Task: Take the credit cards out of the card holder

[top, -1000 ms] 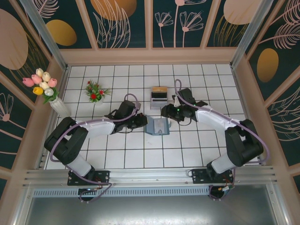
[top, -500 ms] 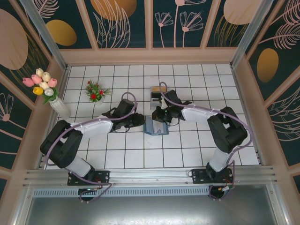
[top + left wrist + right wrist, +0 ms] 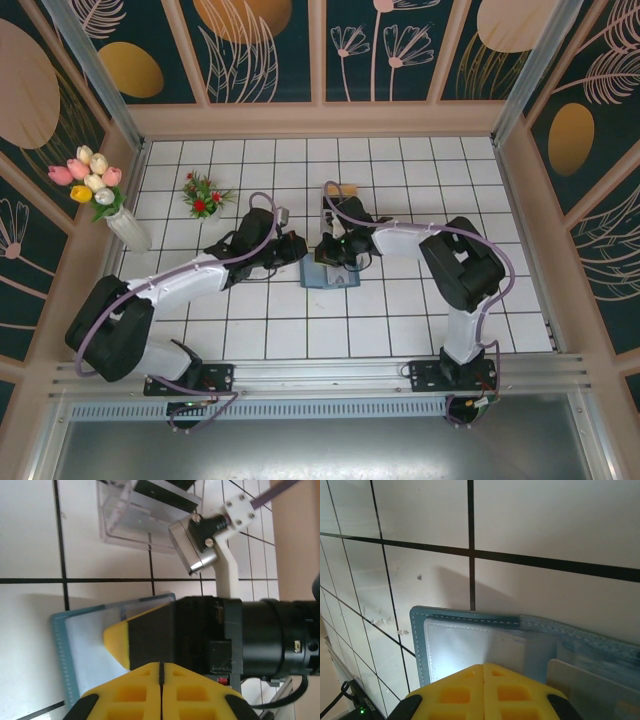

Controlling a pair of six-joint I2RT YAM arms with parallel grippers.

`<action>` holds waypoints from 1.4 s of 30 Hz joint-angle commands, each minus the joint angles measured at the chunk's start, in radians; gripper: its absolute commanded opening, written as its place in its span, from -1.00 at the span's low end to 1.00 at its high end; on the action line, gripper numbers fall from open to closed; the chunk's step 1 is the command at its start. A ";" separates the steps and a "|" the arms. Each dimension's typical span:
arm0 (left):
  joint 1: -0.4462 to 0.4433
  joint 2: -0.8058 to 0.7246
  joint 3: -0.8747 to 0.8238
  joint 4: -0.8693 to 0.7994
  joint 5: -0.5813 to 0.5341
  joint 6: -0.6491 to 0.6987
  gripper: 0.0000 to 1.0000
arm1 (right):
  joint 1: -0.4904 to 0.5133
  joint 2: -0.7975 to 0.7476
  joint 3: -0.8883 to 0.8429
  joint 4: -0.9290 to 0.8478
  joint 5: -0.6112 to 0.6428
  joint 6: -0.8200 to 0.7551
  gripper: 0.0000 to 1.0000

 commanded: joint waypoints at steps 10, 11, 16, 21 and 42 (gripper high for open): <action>-0.032 0.204 -0.057 0.198 0.079 -0.117 -1.00 | -0.038 -0.103 -0.008 -0.059 0.106 -0.010 -1.00; -0.032 0.216 -0.059 0.205 0.085 -0.119 -1.00 | -0.046 -0.120 -0.015 -0.074 0.119 -0.012 -1.00; -0.031 0.238 -0.033 0.194 0.089 -0.115 -1.00 | -0.085 -0.189 -0.078 -0.131 0.142 -0.032 -0.93; -0.035 0.222 0.009 0.179 0.108 -0.116 -1.00 | -0.107 -0.246 -0.138 -0.180 0.154 -0.047 -0.85; -0.124 0.378 0.245 -0.202 -0.094 -0.124 -0.41 | -0.136 -0.249 -0.179 -0.196 0.203 -0.018 -0.75</action>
